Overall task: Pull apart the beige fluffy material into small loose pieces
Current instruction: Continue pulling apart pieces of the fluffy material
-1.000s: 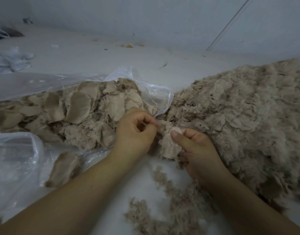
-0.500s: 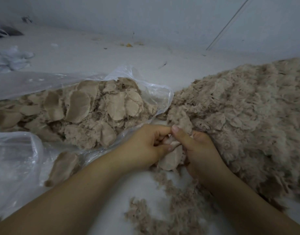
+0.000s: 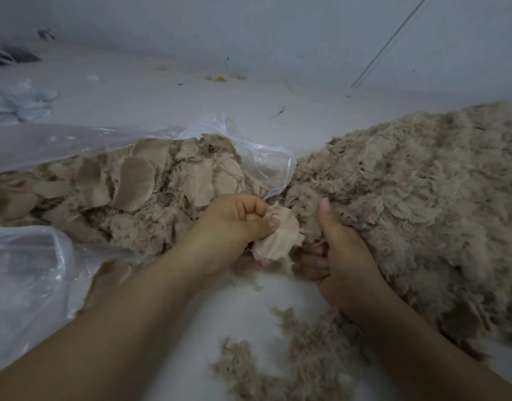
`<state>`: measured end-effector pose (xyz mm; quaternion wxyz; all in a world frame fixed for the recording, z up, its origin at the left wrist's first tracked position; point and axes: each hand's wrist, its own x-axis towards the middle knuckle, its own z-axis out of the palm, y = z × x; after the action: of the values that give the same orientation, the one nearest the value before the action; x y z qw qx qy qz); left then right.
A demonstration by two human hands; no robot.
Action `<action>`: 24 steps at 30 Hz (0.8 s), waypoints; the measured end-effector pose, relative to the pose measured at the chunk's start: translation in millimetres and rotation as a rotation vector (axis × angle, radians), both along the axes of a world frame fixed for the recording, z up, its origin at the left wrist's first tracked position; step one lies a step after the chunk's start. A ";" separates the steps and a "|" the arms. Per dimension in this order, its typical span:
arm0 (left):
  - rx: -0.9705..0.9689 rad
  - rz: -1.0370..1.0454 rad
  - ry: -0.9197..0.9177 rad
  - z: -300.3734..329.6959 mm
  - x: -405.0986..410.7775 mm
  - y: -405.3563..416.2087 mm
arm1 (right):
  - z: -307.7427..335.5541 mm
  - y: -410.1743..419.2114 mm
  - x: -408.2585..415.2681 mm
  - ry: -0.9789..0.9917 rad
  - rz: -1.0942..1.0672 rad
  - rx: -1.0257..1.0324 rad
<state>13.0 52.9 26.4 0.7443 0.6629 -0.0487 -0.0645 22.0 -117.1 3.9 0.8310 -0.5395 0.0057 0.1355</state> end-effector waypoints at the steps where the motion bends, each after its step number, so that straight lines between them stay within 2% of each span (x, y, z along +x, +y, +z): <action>1: 0.006 -0.015 0.014 -0.5 -1.1 -1.4 | 0.1 -0.2 -1.9 -0.053 0.028 -0.024; 3: 0.017 -0.054 0.037 -1.4 -2.7 -4.1 | 0.5 1.2 -6.6 -0.173 0.085 -0.075; 6: 0.107 -0.058 0.028 -2.8 -4.2 -8.5 | 1.0 1.1 -8.4 -0.211 0.107 -0.122; 9: 0.172 0.025 0.000 -3.4 -4.7 -14.0 | -1.0 0.5 -7.8 -0.236 0.104 -0.166; 13: 0.117 0.180 -0.003 -4.4 -2.6 -14.9 | -3.9 0.7 -4.7 -0.227 0.075 -0.198; 19: 0.227 0.279 0.036 -6.0 0.1 -9.6 | -4.6 -0.8 -2.1 -0.140 0.039 -0.096; 24: 0.423 0.151 0.126 -4.6 2.0 -1.9 | -5.2 0.0 -0.1 -0.100 -0.015 -0.012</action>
<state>15.1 51.0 21.8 0.5933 0.8004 0.0623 -0.0586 21.8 -117.0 -1.3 0.8280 -0.5505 -0.0310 0.1021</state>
